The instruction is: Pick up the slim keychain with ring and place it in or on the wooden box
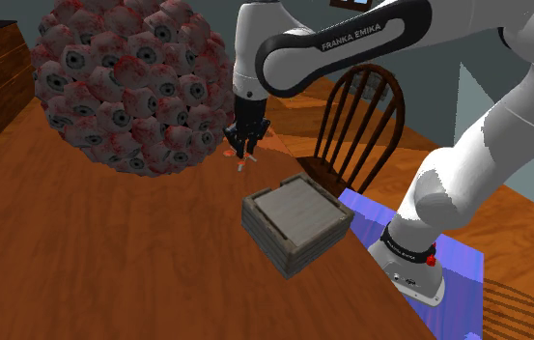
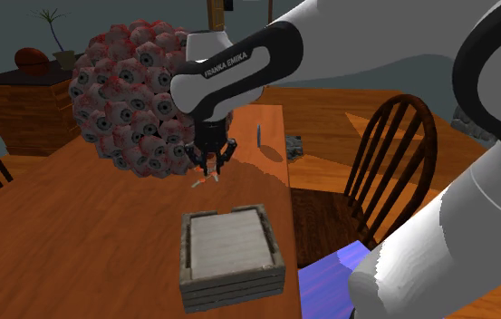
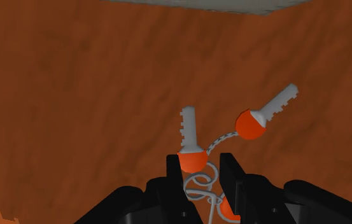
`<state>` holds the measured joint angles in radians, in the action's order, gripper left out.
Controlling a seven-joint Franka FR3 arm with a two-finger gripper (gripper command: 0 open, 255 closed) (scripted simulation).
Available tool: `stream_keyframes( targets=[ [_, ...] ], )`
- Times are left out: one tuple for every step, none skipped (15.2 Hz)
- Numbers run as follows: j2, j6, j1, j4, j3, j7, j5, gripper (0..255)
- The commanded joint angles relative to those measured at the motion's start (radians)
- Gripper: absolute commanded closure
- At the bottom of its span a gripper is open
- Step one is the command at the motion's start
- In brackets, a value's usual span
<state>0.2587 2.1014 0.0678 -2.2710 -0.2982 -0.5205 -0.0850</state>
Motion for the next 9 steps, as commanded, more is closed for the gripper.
stream_keyframes(
  targets=[
    [0.007,-0.03,0.0,0.022,0.002,0.001,-0.001,255],
    [0.011,-0.044,-0.001,0.033,0.003,0.002,-0.001,255],
    [0.014,-0.057,-0.001,0.043,0.004,0.002,-0.001,255],
    [0.017,-0.071,-0.001,0.054,0.005,0.003,-0.002,255],
    [0.02,-0.085,-0.001,0.065,0.006,0.003,-0.002,255],
    [0.022,-0.099,-0.001,0.076,0.007,0.003,-0.002,255],
    [0.024,-0.11,-0.002,0.086,0.008,0.003,-0.002,255],
    [0.062,-0.114,0.006,0.053,0.006,0.0,-0.013,255],
    [0.1,-0.119,0.014,0.021,0.004,-0.004,-0.024,255]
  ],
)
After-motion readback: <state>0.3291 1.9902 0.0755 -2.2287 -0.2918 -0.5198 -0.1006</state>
